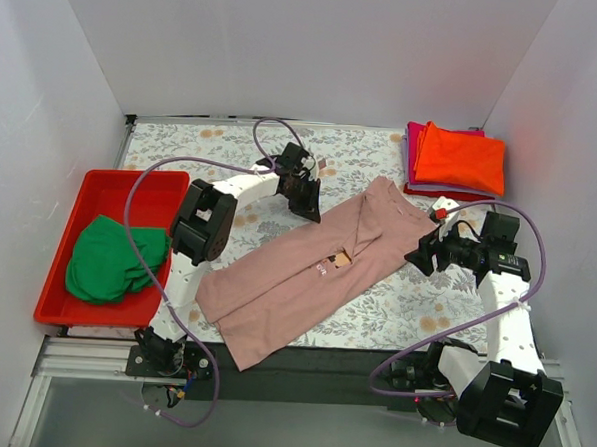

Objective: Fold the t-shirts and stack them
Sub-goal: Fold the tshirt

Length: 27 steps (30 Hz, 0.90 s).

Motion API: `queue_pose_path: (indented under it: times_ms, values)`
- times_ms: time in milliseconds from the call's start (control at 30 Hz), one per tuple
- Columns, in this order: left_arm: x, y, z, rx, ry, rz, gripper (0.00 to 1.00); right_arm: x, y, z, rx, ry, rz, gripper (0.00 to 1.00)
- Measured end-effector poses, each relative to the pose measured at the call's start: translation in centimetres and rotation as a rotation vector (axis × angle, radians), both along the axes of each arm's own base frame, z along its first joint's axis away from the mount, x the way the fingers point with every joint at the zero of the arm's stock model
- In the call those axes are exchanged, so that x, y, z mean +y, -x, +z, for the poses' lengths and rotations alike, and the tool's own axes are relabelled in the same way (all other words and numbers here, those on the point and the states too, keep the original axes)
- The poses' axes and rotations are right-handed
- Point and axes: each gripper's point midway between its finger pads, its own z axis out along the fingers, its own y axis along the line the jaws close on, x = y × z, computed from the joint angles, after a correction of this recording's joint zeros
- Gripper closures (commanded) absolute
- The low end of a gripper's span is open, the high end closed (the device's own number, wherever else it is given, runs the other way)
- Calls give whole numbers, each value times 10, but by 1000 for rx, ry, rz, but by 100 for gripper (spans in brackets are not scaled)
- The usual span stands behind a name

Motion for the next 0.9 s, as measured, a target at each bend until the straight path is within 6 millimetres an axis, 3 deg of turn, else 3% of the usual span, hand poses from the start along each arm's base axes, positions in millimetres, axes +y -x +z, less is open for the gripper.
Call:
queue_pose_path:
  times_ms: [200,267,367,533,600,633,733,833,900]
  values:
    - [8,3,-4,11,4,6,100,1,0,2,-2,-13,6,34]
    - [20,5,-4,27,7,35,100,2,1,2,-2,-18,10,34]
    - [52,4,-4,61,5,115,100,3,0,0,9,-25,13,34]
    - [128,-21,-4,81,-21,315,99,5,0,-10,60,-52,24,34]
    - [156,-31,-4,79,-30,387,85,6,-1,-15,87,-63,29,34]
    - [167,-35,-3,75,-33,416,71,7,-2,-16,100,-67,35,34]
    - [184,-42,5,41,-45,471,56,15,-9,-18,134,-68,73,34]
    - [189,-42,24,-28,-62,498,52,34,-20,-17,171,-53,141,35]
    - [191,-47,51,-108,-56,511,50,46,-32,-18,203,-50,158,34]
